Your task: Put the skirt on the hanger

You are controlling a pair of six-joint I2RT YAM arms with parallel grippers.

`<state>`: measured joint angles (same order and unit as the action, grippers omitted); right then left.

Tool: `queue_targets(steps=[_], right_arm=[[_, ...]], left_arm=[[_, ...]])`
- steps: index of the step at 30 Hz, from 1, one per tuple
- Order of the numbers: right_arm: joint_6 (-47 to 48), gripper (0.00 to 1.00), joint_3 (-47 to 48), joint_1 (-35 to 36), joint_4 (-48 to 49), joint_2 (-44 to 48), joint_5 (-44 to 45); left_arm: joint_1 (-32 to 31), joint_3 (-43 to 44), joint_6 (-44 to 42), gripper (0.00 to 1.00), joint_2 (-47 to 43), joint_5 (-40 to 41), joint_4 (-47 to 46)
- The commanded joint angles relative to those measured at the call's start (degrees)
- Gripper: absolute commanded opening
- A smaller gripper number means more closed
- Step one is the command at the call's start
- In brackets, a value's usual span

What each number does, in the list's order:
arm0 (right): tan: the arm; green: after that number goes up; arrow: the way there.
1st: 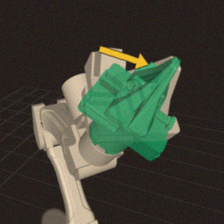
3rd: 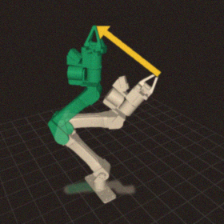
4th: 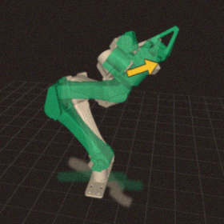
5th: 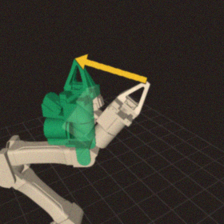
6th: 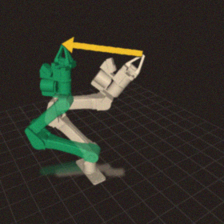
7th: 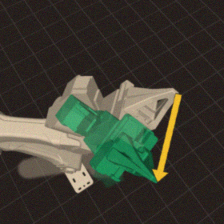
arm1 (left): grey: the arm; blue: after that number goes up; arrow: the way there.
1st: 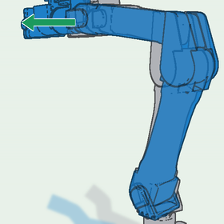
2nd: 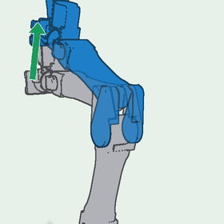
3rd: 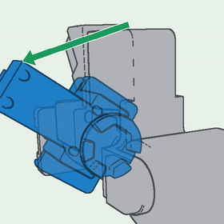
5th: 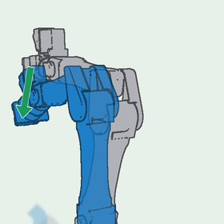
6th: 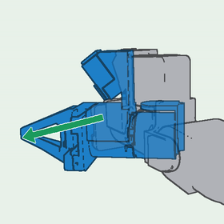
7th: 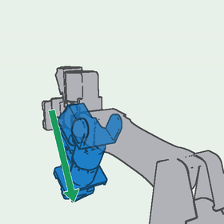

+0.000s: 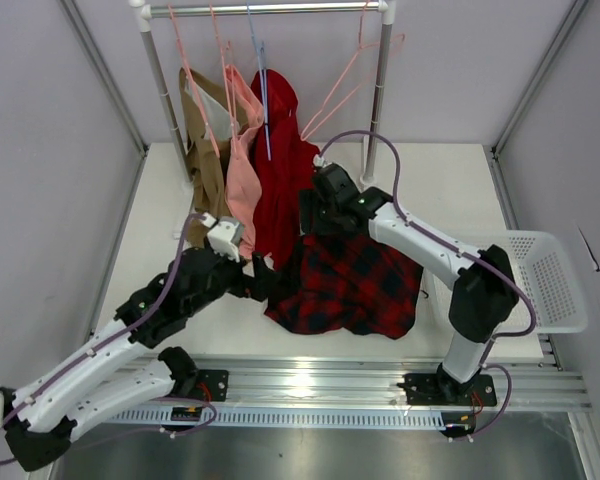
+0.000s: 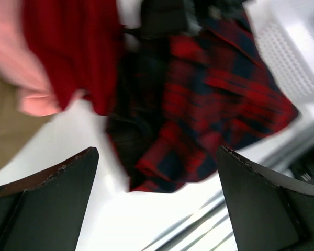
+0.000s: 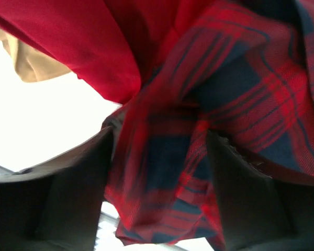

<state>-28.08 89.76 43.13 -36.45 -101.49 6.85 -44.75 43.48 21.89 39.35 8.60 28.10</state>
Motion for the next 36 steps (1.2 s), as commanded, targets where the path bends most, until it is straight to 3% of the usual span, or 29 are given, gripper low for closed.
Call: queue_targets(steps=[1,5,9,14,17,23,30,33,34,36], right_arm=[[1.45,0.82,-2.47,-2.52,3.06,8.05,-1.32],[-0.13,0.92,-9.32,-6.12,-0.38,18.24,2.89],[-2.24,0.94,-16.62,-11.13,-3.53,30.35,4.48],[-2.86,0.94,-21.98,-18.07,-5.65,38.11,3.88],[-2.08,0.94,-22.08,-19.84,-6.79,39.70,2.20],[-0.84,0.94,-22.26,-20.28,-8.20,40.93,2.20],[-0.05,0.94,-22.69,-20.90,-8.12,41.55,1.33],[-0.22,0.92,-23.05,-20.90,-7.50,41.73,0.97],[-0.05,0.90,-23.22,-20.90,-7.59,41.73,0.88],[0.21,0.87,-23.40,-20.90,-7.41,41.90,0.79]], left_arm=[[-6.65,-0.33,4.47,0.99,2.74,2.28,-6.47],[-17.26,-0.33,5.97,0.99,8.36,7.38,-11.65],[-25.72,2.12,7.02,0.99,20.10,13.53,-16.67],[-34.85,15.10,7.99,0.99,39.71,25.90,-15.55],[-38.64,24.23,6.77,0.99,52.55,29.36,-13.42],[-39.27,35.08,8.52,0.99,67.67,34.02,-8.59],[-35.59,34.48,9.04,0.99,70.33,30.34,-10.08],[-33.83,32.64,10.27,0.74,69.29,30.16,-9.20],[-32.87,31.32,10.63,0.52,68.24,29.99,-9.03],[-32.16,28.68,10.98,0.32,64.04,29.98,-9.37]])
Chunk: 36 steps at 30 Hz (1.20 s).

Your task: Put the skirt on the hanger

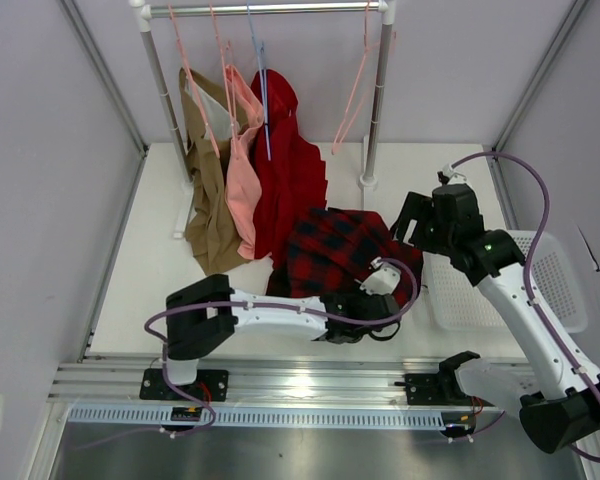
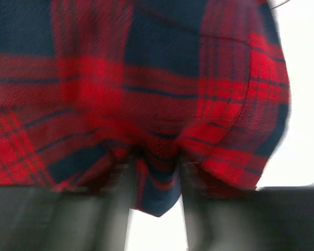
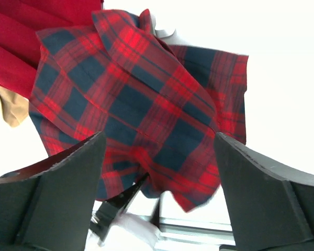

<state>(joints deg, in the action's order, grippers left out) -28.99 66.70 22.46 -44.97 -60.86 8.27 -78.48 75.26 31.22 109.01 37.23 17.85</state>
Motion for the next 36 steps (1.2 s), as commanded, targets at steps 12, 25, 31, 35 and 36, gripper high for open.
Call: queue_targets(steps=[12,25,31,35,36], right_arm=[[3.24,0.72,-8.33,6.79,2.87,2.06,2.00],[-8.97,0.69,-21.86,24.12,6.55,1.88,8.51],[-14.32,0.69,-25.56,30.78,7.97,2.76,10.00],[-18.80,0.71,-28.72,34.30,7.97,3.20,12.37],[-19.78,0.71,-29.16,35.10,7.97,3.73,13.25]], left_arm=[[18.69,-19.89,5.60,0.00,-34.12,-6.91,6.76],[34.26,-21.13,5.43,0.00,-39.84,-20.44,10.02],[35.41,-19.81,4.81,0.00,-37.82,-22.55,9.49],[35.59,-18.76,4.46,0.00,-36.86,-22.91,9.49],[35.59,-18.66,4.37,0.00,-36.68,-22.99,9.49]])
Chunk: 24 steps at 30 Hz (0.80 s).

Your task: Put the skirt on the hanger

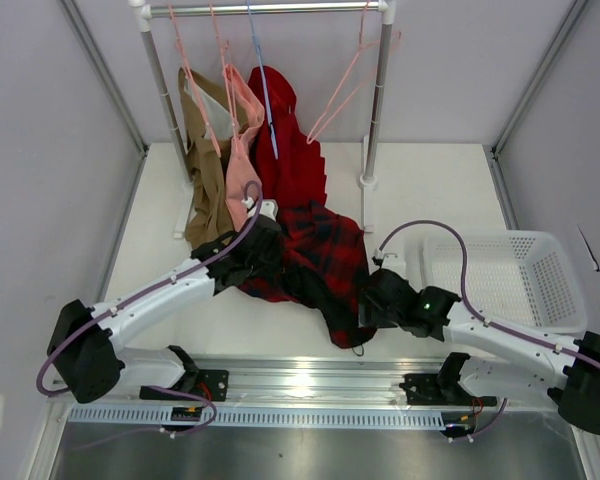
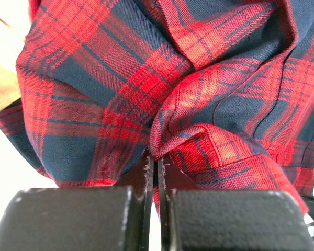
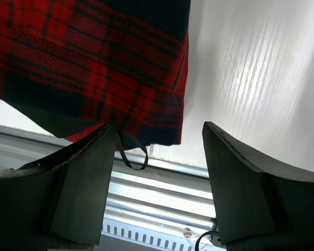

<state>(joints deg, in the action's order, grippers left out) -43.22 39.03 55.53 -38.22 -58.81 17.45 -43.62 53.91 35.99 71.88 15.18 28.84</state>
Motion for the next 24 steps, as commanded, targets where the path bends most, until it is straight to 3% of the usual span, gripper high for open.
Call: queue_targets(steps=[1,10,13,18,24], right_arm=[[-6.60,0.72,-1.76,2.65,0.61,2.81,5.73],[-14.96,0.74,-7.10,8.89,-0.46,10.73,9.36],[-17.67,0.74,-10.18,9.24,2.08,9.51,5.67],[-23.48,0.74,-13.27,11.71,4.90,5.38,5.58],[-26.65,0.75,-16.88,11.62,14.91,4.93,8.03]], left_arm=[[0.72,2.78,-0.57,0.00,0.72,-0.94,-1.59],[1.43,3.74,-1.09,0.00,1.86,-1.38,-1.07],[1.60,3.92,-1.27,0.00,1.95,-1.56,-1.07],[1.69,4.01,-1.45,0.00,1.34,-1.47,-0.80],[1.69,3.83,-1.97,0.00,0.46,-1.47,-0.28]])
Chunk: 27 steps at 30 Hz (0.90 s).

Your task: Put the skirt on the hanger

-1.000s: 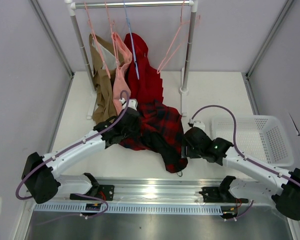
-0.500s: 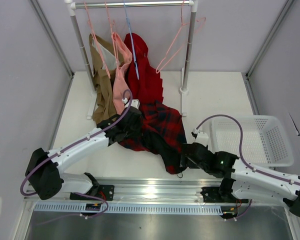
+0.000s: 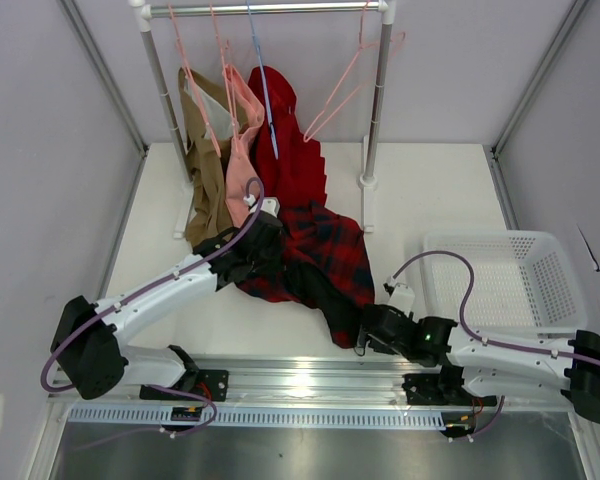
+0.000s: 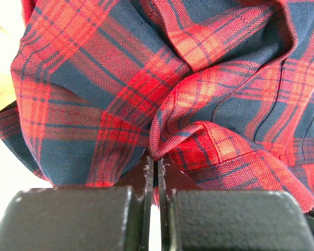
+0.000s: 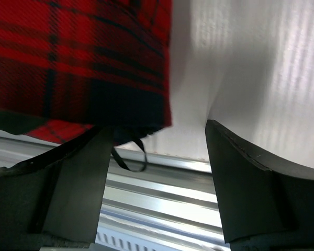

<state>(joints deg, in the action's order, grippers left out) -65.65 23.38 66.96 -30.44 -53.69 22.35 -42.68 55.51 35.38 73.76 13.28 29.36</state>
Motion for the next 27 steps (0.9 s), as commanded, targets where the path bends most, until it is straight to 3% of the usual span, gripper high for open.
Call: queue_targets(steps=[1,5,7,8,10,11,13,14,15,18,23,27], right_arm=[[-4.49,0.76,-1.40,0.19,7.93,-0.10,3.84],[-4.23,0.73,-2.37,0.02,12.67,0.17,7.09],[-4.14,0.63,-2.89,-0.86,14.78,-0.45,7.79],[-4.14,0.49,-3.07,-0.95,15.31,-1.41,8.75],[-3.70,0.33,-3.16,-1.13,16.55,-2.03,9.38],[-3.35,0.20,-2.81,-1.13,16.46,-2.03,9.47],[-1.77,0.03,1.72,-1.04,11.04,-1.59,11.13],[-1.50,0.00,4.63,-0.95,6.84,-1.16,12.18],[-1.07,0.00,8.05,-0.60,-2.26,-0.20,15.32],[4.81,0.00,23.51,0.37,-16.17,1.31,17.20],[13.51,0.00,51.34,5.54,-33.77,-3.16,20.80],[15.54,0.00,68.17,11.43,-42.85,-9.84,26.07]], left_arm=[[0.75,2.06,-1.36,0.00,-1.51,0.35,-0.80],[0.75,1.36,-1.54,0.00,-2.39,-0.09,-0.63],[0.75,1.01,-1.63,0.00,-2.65,-0.36,-0.54],[0.66,0.83,-1.63,0.00,-3.00,-0.36,-0.62],[0.75,0.31,-1.89,0.00,-3.44,-1.23,-1.06],[0.75,0.04,-1.98,0.00,-3.79,-1.67,-1.24],[0.66,-0.75,-2.33,0.00,-4.32,-3.17,-1.76],[0.66,-1.45,-2.42,0.00,-4.67,-3.78,-2.12],[0.75,-1.80,-2.50,0.00,-5.46,-4.31,-2.55],[0.75,-3.65,-2.77,0.00,-6.52,-5.98,-3.70],[0.75,-4.79,-3.38,0.00,-8.27,-8.44,-5.37],[0.66,-4.62,-3.91,0.00,-11.70,-11.25,-6.51]])
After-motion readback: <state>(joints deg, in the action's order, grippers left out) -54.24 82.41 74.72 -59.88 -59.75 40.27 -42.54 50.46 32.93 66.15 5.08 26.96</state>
